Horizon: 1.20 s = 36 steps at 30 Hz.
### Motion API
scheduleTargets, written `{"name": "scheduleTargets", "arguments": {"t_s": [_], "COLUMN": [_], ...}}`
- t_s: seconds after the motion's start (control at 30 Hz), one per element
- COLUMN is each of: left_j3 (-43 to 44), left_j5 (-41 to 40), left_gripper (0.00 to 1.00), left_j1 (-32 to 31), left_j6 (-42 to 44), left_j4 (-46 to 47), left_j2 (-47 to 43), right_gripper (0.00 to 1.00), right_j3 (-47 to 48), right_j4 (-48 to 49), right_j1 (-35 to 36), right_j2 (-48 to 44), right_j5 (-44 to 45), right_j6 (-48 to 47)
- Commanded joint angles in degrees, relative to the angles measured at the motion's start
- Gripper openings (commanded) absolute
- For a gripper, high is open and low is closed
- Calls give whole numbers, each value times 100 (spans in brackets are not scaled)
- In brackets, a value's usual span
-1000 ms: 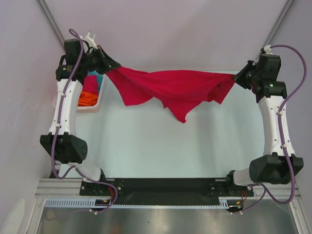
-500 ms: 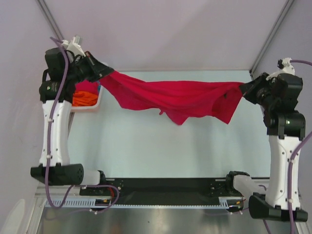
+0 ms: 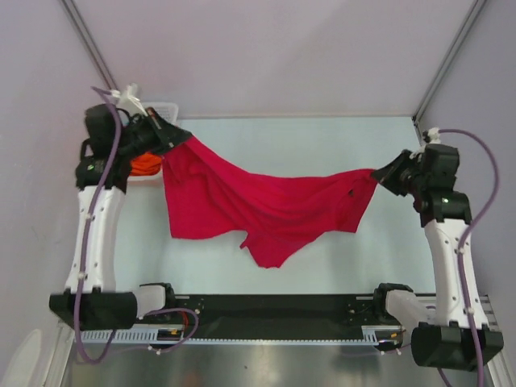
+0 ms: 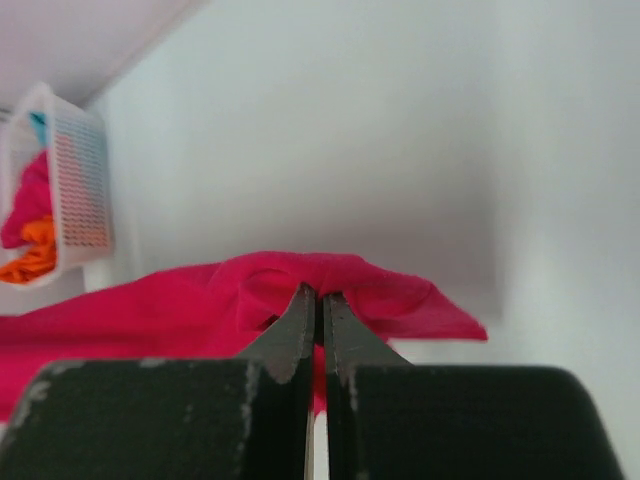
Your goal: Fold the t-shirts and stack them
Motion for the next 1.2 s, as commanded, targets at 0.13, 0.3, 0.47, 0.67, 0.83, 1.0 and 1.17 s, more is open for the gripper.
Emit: {"name": "scheduleTargets", "arguments": {"t_s": [0.13,0.3,0.47,0.67,0.83,1.0,1.17], "left_j3": [-2089,-1528,-851,406,531,58,-1181], "left_j5": [18,-237,-412,-712,-833,-1002,-993], "left_gripper": [0,0,0,6,74,99,100], "left_j1": [9,-96,-149,-158,-175,-202,-430], "left_j6": [-781,-930,-1247,-1221,-1169,-949,-966], "left_j4": [1638,1824,1904,1456,1297,1236,1568], "left_j2": [1735,2974,3820,4366,4218,3569,2681], "right_gripper": [0,0,0,2,43,53,54], "right_j3": [-1384,-1078,333,1523,1833,1358,33], "right_j4": [1389,2144,2155,1962,1698,1698,1847], "right_j1": [161,301,354,407,477,634,1074], "right_j2": [845,2181,4016,5013,5243,4795,3653], "right_j5": [-14,73,275,522,522,549,566], "right_j6": [269,321,278,146,23,-65,110]}}
